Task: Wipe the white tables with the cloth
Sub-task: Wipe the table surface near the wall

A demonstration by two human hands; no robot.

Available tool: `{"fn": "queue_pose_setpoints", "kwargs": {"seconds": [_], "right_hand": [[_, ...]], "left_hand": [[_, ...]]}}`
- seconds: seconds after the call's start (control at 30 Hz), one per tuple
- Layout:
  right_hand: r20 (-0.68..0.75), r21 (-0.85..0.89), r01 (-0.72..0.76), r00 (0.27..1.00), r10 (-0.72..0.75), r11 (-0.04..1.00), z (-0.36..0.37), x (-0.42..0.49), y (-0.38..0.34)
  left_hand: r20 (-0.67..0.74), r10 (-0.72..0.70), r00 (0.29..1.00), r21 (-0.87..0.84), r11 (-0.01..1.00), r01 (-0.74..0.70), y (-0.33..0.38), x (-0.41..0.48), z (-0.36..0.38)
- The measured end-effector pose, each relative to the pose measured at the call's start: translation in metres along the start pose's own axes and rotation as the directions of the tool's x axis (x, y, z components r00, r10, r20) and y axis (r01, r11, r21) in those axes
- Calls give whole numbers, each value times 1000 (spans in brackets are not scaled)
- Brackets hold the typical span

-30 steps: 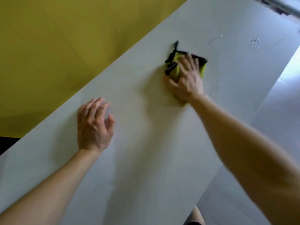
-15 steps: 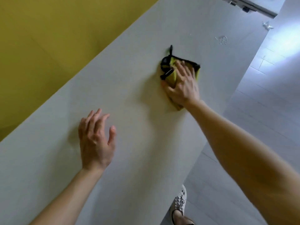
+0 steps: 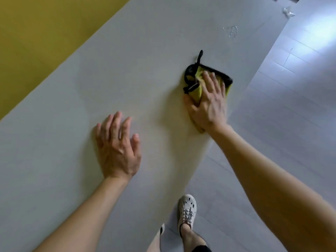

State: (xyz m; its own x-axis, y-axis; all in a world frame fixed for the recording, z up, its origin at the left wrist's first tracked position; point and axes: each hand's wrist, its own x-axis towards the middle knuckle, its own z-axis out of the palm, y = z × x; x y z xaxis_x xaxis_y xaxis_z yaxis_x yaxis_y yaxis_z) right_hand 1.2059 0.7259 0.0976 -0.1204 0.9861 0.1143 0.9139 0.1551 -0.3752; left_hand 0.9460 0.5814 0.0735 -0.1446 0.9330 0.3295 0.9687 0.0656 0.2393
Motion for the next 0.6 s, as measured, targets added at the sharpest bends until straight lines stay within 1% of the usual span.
{"fn": "queue_pose_setpoints", "kwargs": {"seconds": [0.03, 0.07, 0.1, 0.13, 0.17, 0.2, 0.23, 0.27, 0.3, 0.33, 0.37, 0.4, 0.43, 0.47, 0.5, 0.53, 0.57, 0.6], "right_hand": [[22, 28, 106, 994, -106, 994, 4, -40, -25], [89, 75, 245, 964, -251, 967, 9, -83, -45], [183, 122, 390, 895, -407, 913, 11, -124, -58], [252, 155, 520, 801, -543, 840, 8, -150, -61], [287, 199, 605, 716, -636, 771, 3, -157, -52], [279, 223, 632, 688, -670, 742, -2, -145, -32], [241, 203, 595, 739, -628, 778, -6, -121, -9], [193, 140, 489, 839, -508, 861, -13, -88, 16], [158, 65, 330, 929, -336, 942, -21, -50, 40], [126, -10, 177, 977, -175, 984, -29, -13, 62], [96, -55, 63, 994, -58, 996, -34, 13, 78], [63, -70, -15, 998, 19, 997, -32, 28, 85], [31, -55, -57, 998, 59, 997, -25, 27, 79], [-7, -27, -47, 999, 47, 999, -15, 9, 65], [-10, 6, 17, 1000, -17, 1000, -7, -24, 41], [39, 54, 144, 989, -146, 988, 0, -65, 12], [130, 104, 311, 937, -323, 945, 2, -106, -12], [225, 142, 462, 846, -483, 876, 0, -136, -25]], "left_hand": [[5, 0, 1000, 6, 1000, 0, -1, -1, -1], [7, 9, 1000, 11, 1000, -9, -1, 0, -1], [7, 25, 1000, 15, 1000, -25, -2, 0, -2], [9, 33, 999, 15, 999, -33, -2, 1, -2], [16, 30, 999, 13, 999, -31, -1, 1, -3], [22, 22, 1000, 16, 1000, -22, 1, 1, -3], [23, 12, 1000, 25, 1000, -12, 3, 1, -4], [20, 3, 1000, 30, 1000, -3, 5, 1, -4], [19, -3, 1000, 28, 1000, 2, 6, 1, -5], [21, -5, 1000, 25, 1000, 5, 7, 1, -5], [20, -4, 1000, 24, 1000, 3, 7, 0, -5], [17, -1, 1000, 29, 1000, 0, 7, 1, -5], [16, 1, 1000, 37, 999, -1, 6, 2, -5], [20, 3, 1000, 43, 999, -4, 7, 2, -6], [23, 3, 1000, 48, 999, -4, 8, 1, -7], [19, 7, 1000, 55, 998, -8, 9, 1, -8], [19, 15, 1000, 62, 998, -16, 10, 2, -9], [27, 24, 999, 64, 998, -26, 9, 2, -10]]}}
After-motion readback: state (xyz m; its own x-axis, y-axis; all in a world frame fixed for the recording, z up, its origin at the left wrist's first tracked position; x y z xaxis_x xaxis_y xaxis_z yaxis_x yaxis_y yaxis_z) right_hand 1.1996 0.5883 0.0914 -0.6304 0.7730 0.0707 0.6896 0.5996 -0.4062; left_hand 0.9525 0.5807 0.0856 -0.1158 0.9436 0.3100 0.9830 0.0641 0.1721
